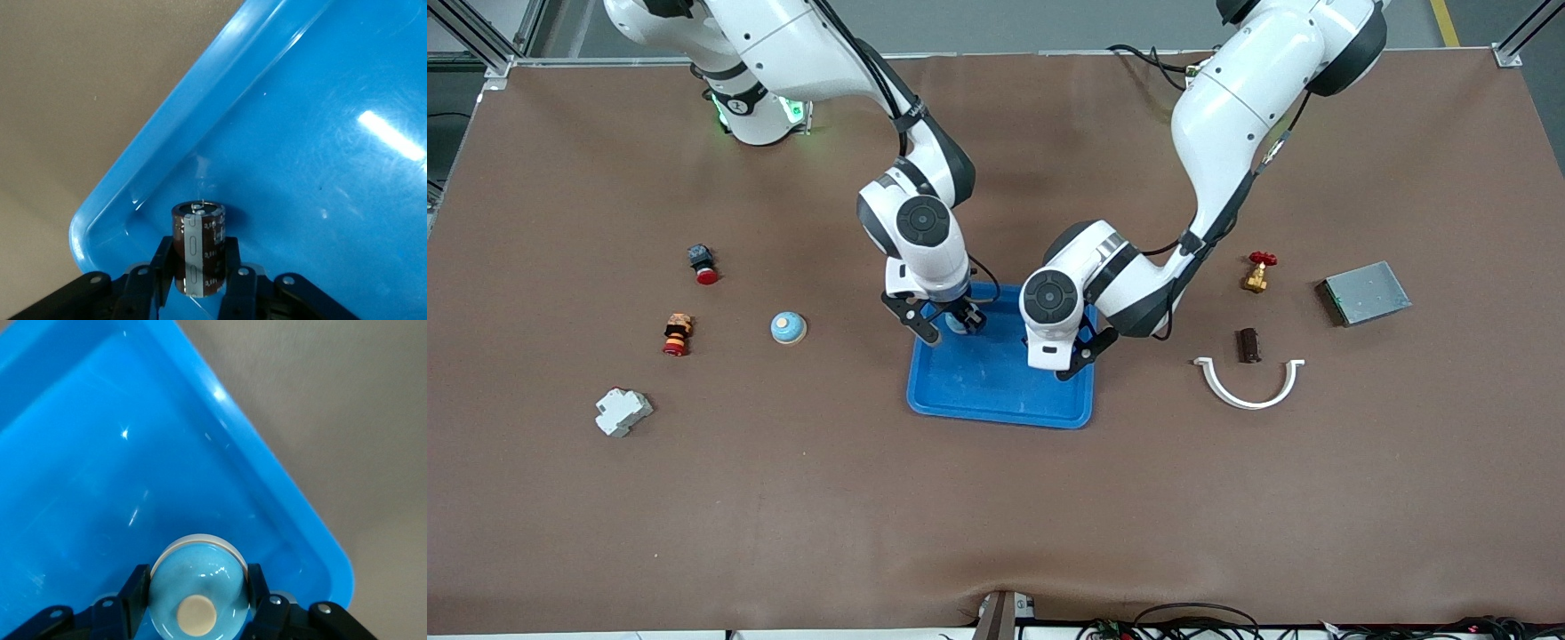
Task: Place electrolytic capacitor and blue bell in tray
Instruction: 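Lower the capacitor into the tray while the right gripper lowers the bell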
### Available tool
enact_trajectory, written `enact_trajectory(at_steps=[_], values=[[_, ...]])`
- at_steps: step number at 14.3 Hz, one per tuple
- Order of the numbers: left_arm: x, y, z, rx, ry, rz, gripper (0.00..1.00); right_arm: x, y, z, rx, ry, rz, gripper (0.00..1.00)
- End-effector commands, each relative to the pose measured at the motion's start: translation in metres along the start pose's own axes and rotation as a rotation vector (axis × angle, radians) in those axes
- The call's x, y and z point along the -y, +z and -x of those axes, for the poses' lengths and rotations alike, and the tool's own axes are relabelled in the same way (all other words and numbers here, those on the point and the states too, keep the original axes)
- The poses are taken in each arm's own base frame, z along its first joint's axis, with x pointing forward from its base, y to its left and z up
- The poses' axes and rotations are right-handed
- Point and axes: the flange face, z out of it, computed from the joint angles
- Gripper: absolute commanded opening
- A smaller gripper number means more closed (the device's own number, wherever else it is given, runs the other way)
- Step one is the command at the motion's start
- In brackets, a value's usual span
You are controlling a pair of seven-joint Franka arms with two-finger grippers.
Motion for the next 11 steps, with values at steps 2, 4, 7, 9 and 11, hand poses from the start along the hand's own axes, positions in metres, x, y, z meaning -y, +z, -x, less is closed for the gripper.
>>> enact_trajectory(at_steps=[2, 4, 7, 9, 11], values=[[-0.001, 0.0, 0.003, -0.028, -0.006, 0.0, 0.16, 0.007, 0.007, 0.016, -0.021, 0.019, 0.0, 0.0], [-0.001, 0.0, 0.003, -0.031, -0.003, -0.001, 0.49, 0.007, 0.015, 0.018, -0.033, 0.024, 0.007, 0.0], [-0.003, 0.0, 0.01, -0.044, 0.011, -0.007, 1.0, 0.01, 0.025, 0.018, -0.052, 0.024, 0.001, 0.0], [-0.003, -0.006, 0.015, -0.094, 0.042, -0.011, 1.0, 0.01, 0.028, 0.013, -0.062, 0.021, 0.002, 0.0], [0.001, -0.027, 0.007, -0.106, 0.036, -0.004, 1.0, 0.013, 0.028, 0.008, -0.069, 0.021, -0.002, 0.0]])
